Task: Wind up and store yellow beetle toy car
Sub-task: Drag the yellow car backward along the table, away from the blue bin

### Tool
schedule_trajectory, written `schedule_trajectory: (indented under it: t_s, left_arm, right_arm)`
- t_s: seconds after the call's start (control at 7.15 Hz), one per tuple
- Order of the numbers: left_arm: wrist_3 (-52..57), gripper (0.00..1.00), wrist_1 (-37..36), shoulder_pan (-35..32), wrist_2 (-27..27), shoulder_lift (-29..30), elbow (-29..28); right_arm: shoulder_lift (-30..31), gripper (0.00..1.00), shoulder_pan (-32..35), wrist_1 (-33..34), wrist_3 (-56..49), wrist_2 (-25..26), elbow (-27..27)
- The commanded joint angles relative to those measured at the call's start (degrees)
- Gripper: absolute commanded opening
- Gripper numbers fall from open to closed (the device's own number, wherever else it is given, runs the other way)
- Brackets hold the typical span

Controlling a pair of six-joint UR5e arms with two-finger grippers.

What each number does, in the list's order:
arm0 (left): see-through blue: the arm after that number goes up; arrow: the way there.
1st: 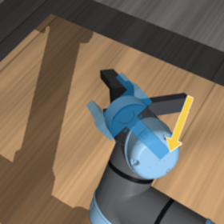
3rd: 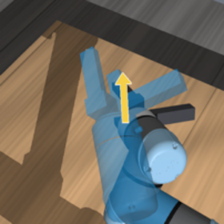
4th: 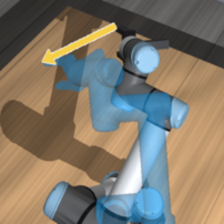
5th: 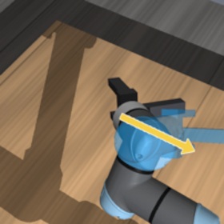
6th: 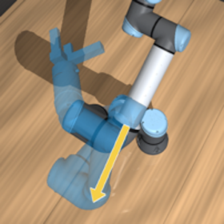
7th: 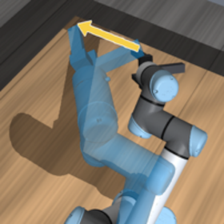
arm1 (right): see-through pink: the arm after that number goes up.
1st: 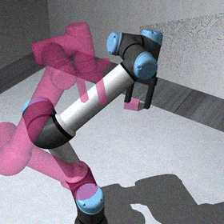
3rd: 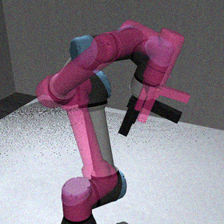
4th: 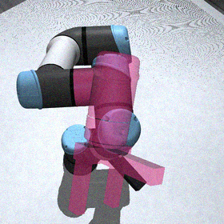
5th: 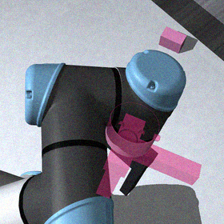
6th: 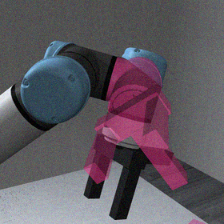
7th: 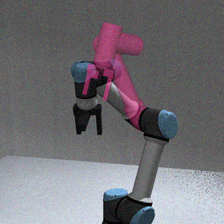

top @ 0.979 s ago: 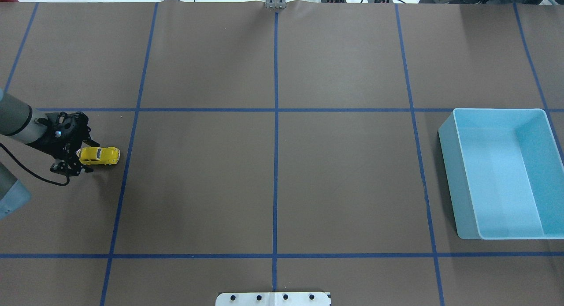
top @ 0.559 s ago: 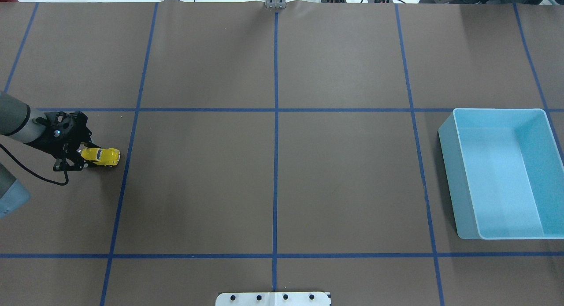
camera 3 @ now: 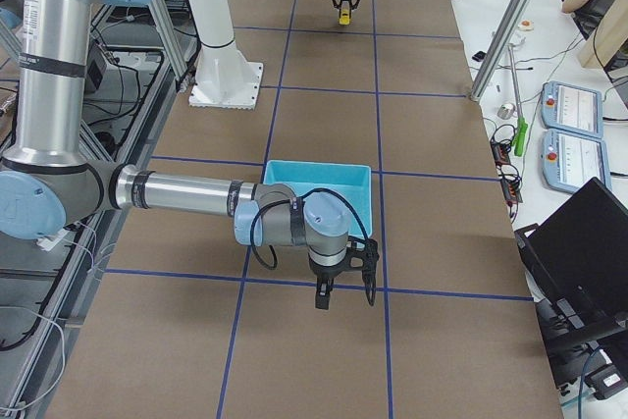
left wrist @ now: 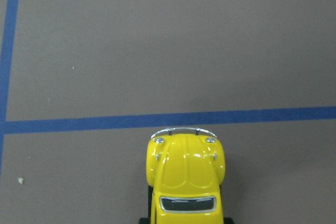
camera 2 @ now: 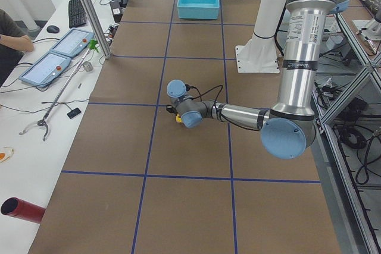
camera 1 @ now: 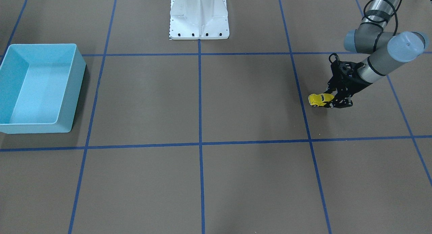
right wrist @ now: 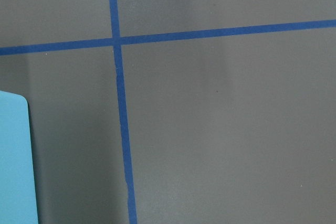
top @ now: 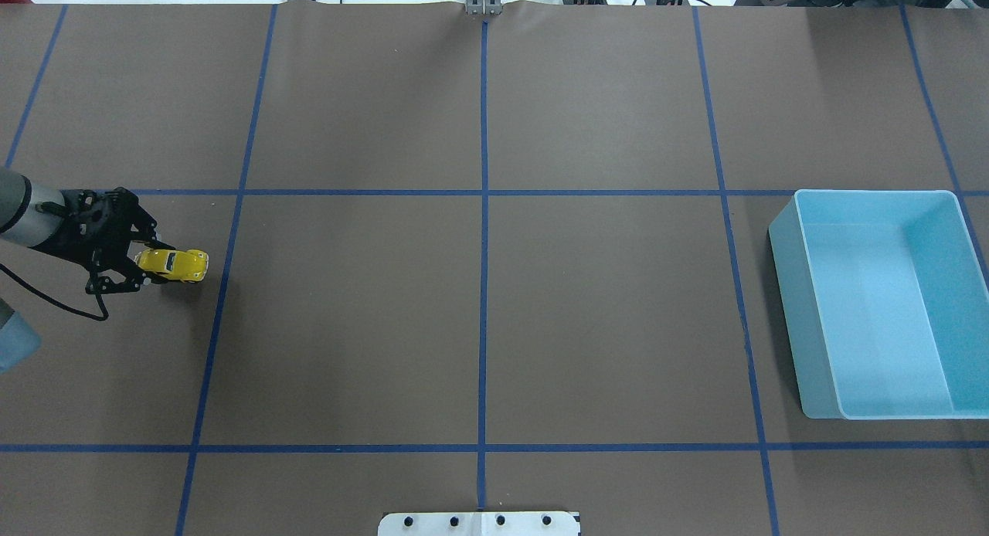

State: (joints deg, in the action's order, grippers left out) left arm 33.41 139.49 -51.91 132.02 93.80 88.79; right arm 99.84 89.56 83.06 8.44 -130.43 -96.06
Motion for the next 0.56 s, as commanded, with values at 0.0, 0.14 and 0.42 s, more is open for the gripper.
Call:
schedule_trajectory:
  t_s: [0.0,0.14,0.42]
  left_arm:
    - [-4.1,0.05,2.1,0.3,1.2,-0.1,-0.3]
    - [-4.9,0.05,4.6,0.6,1.4,0.8,-1.7]
    - [-4.8,0.05,5.4,0.8,4.7,0.9,-2.2]
  right_arm:
    - [0.0,1.0,0.0,0.0,0.0,0.0,0.0]
    - [0.0,1.0,0.0,0.0,0.0,0.0,0.0]
    - [0.0,1.0,0.1,0.0,0.0,0.0,0.0]
